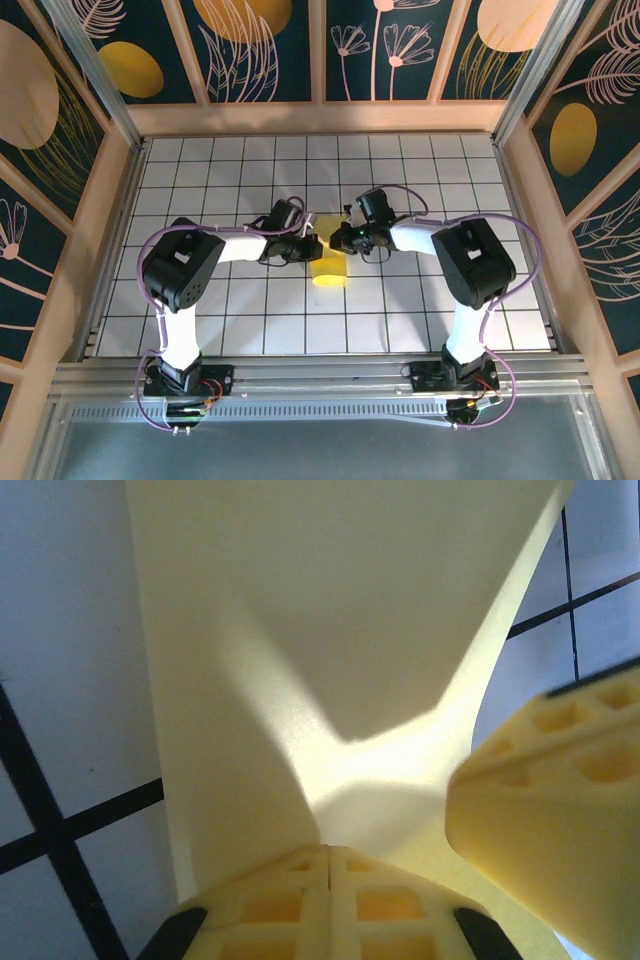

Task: Fold a paper plane with a square sheet of paper (fold left side to right side)

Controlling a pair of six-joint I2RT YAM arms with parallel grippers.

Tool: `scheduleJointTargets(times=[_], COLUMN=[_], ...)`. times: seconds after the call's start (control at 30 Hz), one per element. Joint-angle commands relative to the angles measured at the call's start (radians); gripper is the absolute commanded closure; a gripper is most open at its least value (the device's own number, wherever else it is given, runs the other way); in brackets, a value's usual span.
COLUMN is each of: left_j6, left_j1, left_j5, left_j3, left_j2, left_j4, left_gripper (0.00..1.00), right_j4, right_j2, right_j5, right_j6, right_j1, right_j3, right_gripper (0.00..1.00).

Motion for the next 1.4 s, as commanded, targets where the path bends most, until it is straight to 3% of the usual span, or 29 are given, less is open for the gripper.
scheduleJointTargets(times=[0.0,0.53,1.13,1.37], left_j6=[0.003,-0.007,-0.06,-0.111], left_j1=[-0.008,-0.019,-0.052,-0.046], left_j5=[-0.04,-0.031,0.027,0.026], left_j3=[0.002,-0.026,-0.287,-0.256], left_j2=[0.039,0.024,-0.121,-0.192], left_j4=[-0.068,-0.075,-0.054,-0.031], left_gripper=[1.0,1.0,1.0,1.0], right_j4=[0.029,-0.04,-0.037,-0.047], right_j2=[0.05,0.15,0.177,0.174], right_j5=[-0.015,0.068,0.092,0.094], right_j6=[0.01,0.004,0.005,-0.007], right_j1=[0.016,0.018,-0.017,-0.017], right_j3=[0.051,0.071,0.019,0.018], right_gripper=[1.0,1.0,1.0,1.0])
